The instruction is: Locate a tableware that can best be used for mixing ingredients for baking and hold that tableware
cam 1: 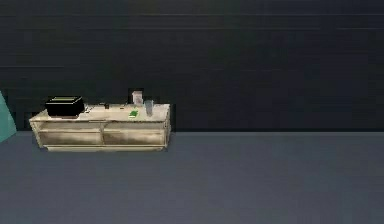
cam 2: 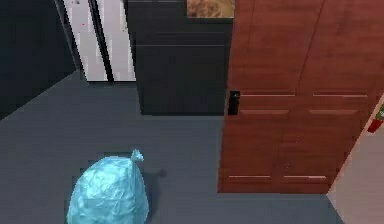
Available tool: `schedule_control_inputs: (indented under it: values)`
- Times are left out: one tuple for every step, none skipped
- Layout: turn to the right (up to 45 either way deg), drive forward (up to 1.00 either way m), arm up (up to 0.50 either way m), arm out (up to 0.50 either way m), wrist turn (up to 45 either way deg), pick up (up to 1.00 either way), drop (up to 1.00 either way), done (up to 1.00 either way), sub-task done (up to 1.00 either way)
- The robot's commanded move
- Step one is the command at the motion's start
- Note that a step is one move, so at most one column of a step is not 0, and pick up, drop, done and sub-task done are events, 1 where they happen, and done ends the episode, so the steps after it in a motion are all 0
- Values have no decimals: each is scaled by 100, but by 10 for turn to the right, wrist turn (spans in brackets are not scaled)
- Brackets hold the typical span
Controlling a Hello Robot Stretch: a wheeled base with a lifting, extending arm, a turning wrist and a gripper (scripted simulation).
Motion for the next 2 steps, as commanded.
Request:
schedule_control_inputs:
  values:
    - [-150, 0, 0, 0, 0, 0, 0, 0, 0]
    - [0, 100, 0, 0, 0, 0, 0, 0, 0]
